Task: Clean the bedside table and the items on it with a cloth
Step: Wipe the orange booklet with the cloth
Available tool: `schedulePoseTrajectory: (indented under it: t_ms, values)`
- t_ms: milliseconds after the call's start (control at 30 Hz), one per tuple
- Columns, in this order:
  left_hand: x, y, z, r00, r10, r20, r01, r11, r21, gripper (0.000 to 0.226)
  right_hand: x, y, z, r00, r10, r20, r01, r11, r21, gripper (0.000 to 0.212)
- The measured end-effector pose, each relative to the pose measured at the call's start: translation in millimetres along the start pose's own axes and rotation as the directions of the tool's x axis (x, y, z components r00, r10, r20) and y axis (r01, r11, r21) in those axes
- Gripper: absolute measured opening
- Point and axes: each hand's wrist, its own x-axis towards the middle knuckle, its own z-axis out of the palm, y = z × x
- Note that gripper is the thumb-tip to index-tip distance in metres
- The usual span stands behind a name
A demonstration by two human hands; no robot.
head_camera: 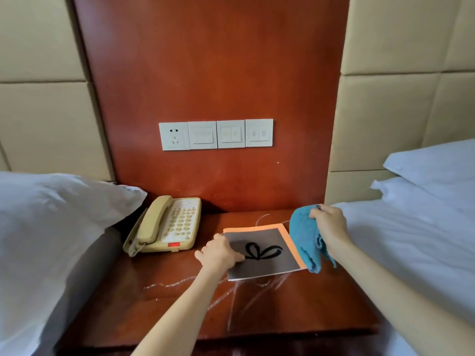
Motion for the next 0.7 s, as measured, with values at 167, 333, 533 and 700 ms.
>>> schedulePoseTrajectory:
  t_ms: [167, 333, 533, 700]
  values:
    - [1, 5, -3, 0.999, -0.017, 0.049, 0.023, 0.989, -0.146, 0.065, -1, 2, -3, 1.0, 0.014, 0.01, -0.014, 1.0, 0.002, 0.011]
    - [-1, 9, -10, 0.994, 0.095, 0.056, -0.057, 0.875, -0.481, 0.035, 6, 2, -2, 0.999, 0.015, -0.029, -0.015, 1.0, -0.001, 0.016]
    - [-20, 13, -23, 0.987, 0.16, 0.011, -0.066, 0.463, -0.884, 0.012, 12, -10, 9, 0.996, 0.008, -0.094, -0.006, 1.0, 0.022, 0.019]
    - [-37, 9, -40, 0.926, 0.368, -0.084, -0.215, 0.331, -0.919, 0.008, 10, -27, 25, 0.992, -0.026, -0.127, 0.041, 0.992, 0.119, 0.019]
